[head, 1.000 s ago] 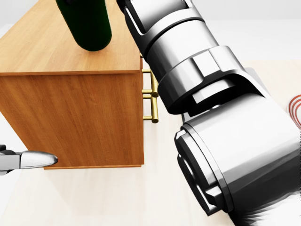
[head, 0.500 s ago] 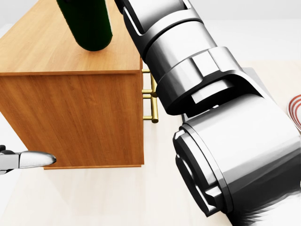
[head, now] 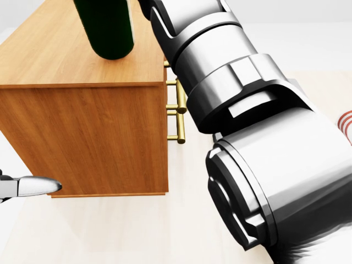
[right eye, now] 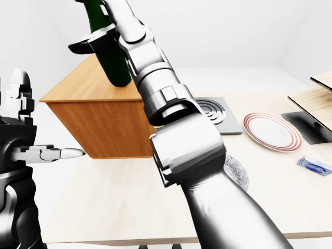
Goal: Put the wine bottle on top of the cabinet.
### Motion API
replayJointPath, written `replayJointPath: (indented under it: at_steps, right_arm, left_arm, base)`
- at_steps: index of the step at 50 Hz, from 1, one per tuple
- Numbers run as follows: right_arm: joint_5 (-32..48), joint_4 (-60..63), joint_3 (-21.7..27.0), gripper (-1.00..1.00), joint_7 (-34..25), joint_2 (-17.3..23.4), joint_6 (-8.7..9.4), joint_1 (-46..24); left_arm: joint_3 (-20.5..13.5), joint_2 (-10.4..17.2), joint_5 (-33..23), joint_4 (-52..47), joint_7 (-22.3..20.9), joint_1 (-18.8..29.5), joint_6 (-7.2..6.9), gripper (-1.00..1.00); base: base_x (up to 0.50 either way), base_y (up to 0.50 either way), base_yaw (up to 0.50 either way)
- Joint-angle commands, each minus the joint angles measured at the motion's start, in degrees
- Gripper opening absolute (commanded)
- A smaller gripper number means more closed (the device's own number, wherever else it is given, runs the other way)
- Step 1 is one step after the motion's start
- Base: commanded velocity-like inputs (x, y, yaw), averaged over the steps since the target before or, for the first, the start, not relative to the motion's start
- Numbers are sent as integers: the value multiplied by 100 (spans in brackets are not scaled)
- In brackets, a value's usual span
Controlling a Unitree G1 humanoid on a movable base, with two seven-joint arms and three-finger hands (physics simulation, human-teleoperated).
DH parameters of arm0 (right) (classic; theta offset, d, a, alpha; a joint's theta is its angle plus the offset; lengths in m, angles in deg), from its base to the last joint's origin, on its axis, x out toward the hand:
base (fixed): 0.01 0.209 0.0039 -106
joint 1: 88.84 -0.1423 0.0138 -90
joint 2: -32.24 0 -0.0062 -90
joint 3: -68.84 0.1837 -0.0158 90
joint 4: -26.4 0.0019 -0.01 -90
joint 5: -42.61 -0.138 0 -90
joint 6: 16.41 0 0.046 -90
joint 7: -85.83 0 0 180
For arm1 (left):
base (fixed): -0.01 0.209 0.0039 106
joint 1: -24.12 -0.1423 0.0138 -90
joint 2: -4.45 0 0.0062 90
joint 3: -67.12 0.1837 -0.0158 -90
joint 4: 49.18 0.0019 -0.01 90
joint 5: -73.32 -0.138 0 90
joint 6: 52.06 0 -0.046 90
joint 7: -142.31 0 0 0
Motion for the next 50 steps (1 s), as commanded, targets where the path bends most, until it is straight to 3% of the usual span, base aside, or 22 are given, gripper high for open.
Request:
replayJointPath:
  at_steps: [1, 50]
  right_arm:
    - [-249, -109, 36, 100, 212, 42, 0, -12]
    - [-156, -177, 87, 100, 300, 51, 0, 29]
  left_arm:
    - [9, -7, 1, -5, -6, -40, 0, 100]
    - [-44, -19, -9, 92, -70, -84, 0, 100]
  base:
    - [0, 0, 0]
    - [0, 0, 0]
